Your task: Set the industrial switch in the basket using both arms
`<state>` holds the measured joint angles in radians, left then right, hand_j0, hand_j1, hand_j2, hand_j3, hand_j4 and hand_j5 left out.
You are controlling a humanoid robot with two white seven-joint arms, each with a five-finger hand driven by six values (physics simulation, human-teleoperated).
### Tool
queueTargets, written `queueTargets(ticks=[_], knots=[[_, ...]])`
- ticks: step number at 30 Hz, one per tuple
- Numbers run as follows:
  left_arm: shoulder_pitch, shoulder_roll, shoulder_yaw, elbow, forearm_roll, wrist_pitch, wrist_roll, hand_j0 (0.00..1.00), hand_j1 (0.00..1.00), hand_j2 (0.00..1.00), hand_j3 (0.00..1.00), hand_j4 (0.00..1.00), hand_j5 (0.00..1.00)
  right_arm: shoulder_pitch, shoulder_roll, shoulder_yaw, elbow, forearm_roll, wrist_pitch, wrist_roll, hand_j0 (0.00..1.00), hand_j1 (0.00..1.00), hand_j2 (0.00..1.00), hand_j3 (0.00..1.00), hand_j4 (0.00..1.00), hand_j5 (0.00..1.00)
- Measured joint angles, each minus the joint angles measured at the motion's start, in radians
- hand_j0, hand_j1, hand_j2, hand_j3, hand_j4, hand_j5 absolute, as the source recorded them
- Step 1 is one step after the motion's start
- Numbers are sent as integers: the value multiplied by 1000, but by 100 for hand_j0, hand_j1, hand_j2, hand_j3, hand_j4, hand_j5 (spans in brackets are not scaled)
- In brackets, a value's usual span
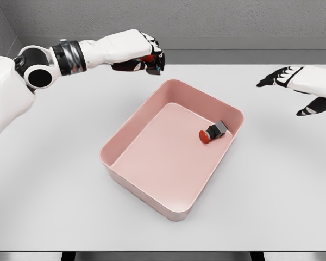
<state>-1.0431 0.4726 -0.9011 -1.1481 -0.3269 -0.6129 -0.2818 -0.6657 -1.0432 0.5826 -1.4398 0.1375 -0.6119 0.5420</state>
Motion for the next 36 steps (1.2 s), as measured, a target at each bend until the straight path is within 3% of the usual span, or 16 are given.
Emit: queueTargets(ticks=[9,13,16,17,29,33,36], knots=[[2,-42,-31,-86,-3,0,0,46,46,46,46,46,46,3,-7,1,-6,-5,-2,0,100,100,100,100,100,100],[5,-40,-54,-153,-3,0,-1,55,55,55,55,55,55,5,-7,1,-7,-6,-2,1,100,100,100,100,100,100],[6,-35,-62,-193,-3,0,-1,78,78,78,78,78,78,5,-8,1,-6,-6,-2,2,100,100,100,100,100,100],[6,-34,-63,-204,-4,0,0,100,100,100,100,100,100,5,-8,1,-6,-6,-2,2,100,100,100,100,100,100],[11,6,-57,-228,0,1,1,100,100,100,100,100,100,5,-8,1,-6,-5,-2,4,100,100,100,100,100,100],[29,112,-48,-228,4,0,4,100,100,100,100,100,100,11,-8,3,-7,-4,-2,4,100,100,100,100,100,100],[81,216,-20,-229,42,0,8,100,100,100,100,100,100,12,-9,3,-7,-4,-2,5,100,100,100,100,100,100]])
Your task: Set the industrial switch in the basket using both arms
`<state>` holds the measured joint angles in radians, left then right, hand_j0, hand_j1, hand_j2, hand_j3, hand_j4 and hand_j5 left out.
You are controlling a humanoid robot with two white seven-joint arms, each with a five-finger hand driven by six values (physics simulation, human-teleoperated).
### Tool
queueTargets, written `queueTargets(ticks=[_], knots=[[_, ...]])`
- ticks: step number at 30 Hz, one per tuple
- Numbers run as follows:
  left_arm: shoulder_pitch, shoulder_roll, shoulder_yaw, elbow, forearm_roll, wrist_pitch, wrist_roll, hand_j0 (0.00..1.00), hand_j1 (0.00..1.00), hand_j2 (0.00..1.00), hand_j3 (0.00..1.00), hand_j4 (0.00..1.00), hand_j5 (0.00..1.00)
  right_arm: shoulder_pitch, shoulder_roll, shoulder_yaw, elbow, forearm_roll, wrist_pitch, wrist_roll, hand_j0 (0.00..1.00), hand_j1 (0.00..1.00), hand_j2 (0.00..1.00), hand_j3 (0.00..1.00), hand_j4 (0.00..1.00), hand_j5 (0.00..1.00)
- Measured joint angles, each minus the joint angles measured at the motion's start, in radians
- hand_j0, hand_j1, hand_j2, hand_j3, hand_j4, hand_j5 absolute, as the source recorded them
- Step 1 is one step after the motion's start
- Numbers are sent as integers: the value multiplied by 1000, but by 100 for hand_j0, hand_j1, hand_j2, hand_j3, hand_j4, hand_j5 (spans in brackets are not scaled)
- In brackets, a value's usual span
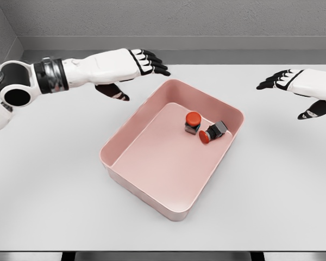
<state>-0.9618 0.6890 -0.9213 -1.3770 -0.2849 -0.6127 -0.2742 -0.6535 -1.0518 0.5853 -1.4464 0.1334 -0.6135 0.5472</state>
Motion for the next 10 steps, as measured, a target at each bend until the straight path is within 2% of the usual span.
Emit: queueTargets(ticks=[3,5,10], knots=[[66,116,31,-1,35,0,1,100,100,100,100,100,100,-2,0,0,0,0,0,0,100,100,100,100,100,100],[74,176,54,-2,46,0,2,100,100,100,100,100,100,-2,0,0,0,0,0,0,100,100,100,100,100,100],[118,257,102,-3,56,0,3,100,100,100,100,100,100,0,0,0,1,0,0,-1,100,100,100,100,100,100]])
